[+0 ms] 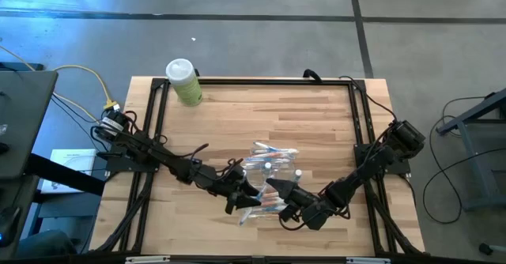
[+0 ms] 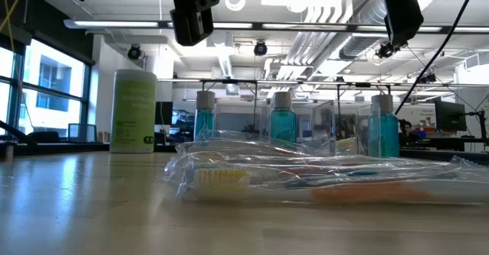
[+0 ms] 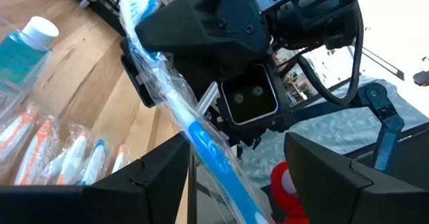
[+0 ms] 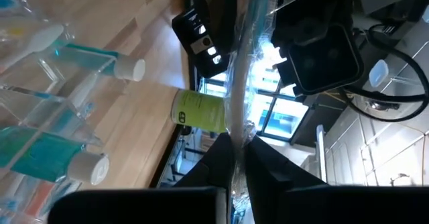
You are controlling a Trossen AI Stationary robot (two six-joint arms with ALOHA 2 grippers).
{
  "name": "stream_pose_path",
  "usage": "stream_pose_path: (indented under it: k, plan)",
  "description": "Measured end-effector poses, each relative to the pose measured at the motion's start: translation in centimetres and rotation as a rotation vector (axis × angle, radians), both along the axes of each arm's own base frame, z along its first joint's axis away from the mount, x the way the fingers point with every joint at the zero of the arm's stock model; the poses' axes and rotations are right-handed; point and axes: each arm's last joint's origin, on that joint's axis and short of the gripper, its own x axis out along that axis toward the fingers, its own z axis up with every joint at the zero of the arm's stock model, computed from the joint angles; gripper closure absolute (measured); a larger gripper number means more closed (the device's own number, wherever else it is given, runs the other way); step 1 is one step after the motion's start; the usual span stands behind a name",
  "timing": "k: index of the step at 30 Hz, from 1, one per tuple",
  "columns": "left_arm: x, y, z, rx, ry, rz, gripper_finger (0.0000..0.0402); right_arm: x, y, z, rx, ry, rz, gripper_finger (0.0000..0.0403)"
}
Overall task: Pick & Place toothbrushing station
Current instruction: Put the blue toothbrush into the transparent organizer
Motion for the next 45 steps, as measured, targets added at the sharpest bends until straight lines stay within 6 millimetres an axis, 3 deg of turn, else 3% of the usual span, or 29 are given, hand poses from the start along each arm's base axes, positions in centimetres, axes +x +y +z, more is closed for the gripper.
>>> stream_pose_path:
  k: [12,27,31,35,45]
  plan:
    - [0.1,0.2,-0.2,-0.002,0.021,0.012,0.0208,0.0,0.0,0.0,0.005,-0.002,0.007,0.0381]
    - [0.1,0.3,-0.5,0.020,0.047,0.014,0.0349,0.0,0.2,0.0,0.017,0.003,0.043,0.0380]
    - [0.1,0.2,-0.6,0.025,0.056,0.010,0.0365,-0.1,0.5,0.1,0.024,-0.002,0.058,0.0376]
    - [0.1,0.2,-0.6,0.044,0.053,0.010,0.0368,-0.4,1.0,0.4,0.072,-0.044,0.069,0.0343]
    - [0.1,0.3,-0.3,0.084,0.020,0.023,0.0372,-2.4,3.5,0.9,0.158,-0.141,0.067,0.0215]
